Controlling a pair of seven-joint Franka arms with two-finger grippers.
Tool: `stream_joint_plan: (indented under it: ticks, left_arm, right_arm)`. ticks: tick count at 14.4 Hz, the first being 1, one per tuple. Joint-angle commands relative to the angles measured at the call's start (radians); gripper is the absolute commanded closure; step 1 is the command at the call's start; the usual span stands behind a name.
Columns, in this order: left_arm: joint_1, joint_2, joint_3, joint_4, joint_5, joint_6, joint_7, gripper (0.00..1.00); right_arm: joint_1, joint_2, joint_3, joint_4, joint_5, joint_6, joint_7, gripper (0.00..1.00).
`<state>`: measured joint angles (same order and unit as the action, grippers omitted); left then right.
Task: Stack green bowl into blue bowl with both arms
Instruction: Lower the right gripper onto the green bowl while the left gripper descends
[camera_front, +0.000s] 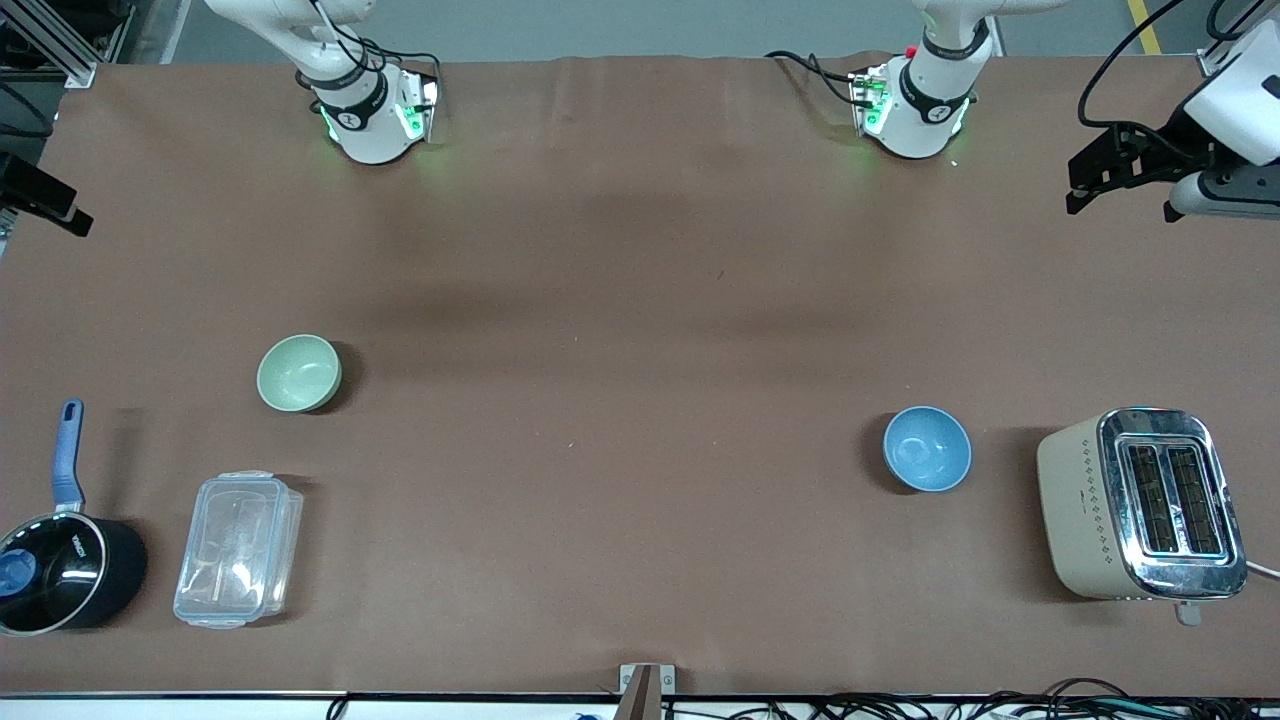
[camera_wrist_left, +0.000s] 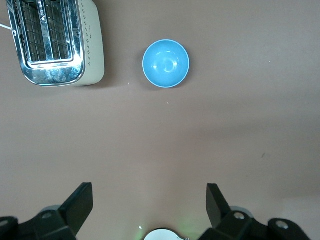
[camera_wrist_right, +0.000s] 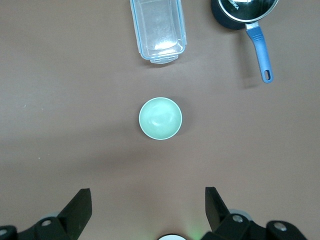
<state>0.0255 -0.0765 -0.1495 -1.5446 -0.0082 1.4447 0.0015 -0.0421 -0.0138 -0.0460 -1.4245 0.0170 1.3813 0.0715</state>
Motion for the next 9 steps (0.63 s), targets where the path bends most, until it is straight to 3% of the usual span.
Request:
stream_joint_plan:
  ticks: [1, 6, 7, 9]
  left_arm:
    - [0.004, 0.012, -0.001, 0.021, 0.010, -0.001, 0.002, 0.00]
    - [0.011, 0.148, 0.011, 0.080, 0.011, 0.043, 0.003, 0.00]
    - [0.011, 0.173, 0.011, 0.080, 0.022, 0.090, 0.003, 0.00]
    - [0.010, 0.248, 0.010, 0.066, 0.068, 0.189, 0.005, 0.00]
  right_arm:
    - [-0.007, 0.008, 0.000, 0.016, 0.023, -0.005, 0.001, 0.00]
    - [-0.015, 0.009, -0.002, -0.022, 0.024, -0.015, -0.019, 0.00]
    - [-0.013, 0.008, -0.002, -0.107, 0.023, 0.014, -0.045, 0.00]
    - [-0.027, -0.011, -0.003, -0.337, 0.015, 0.222, -0.085, 0.00]
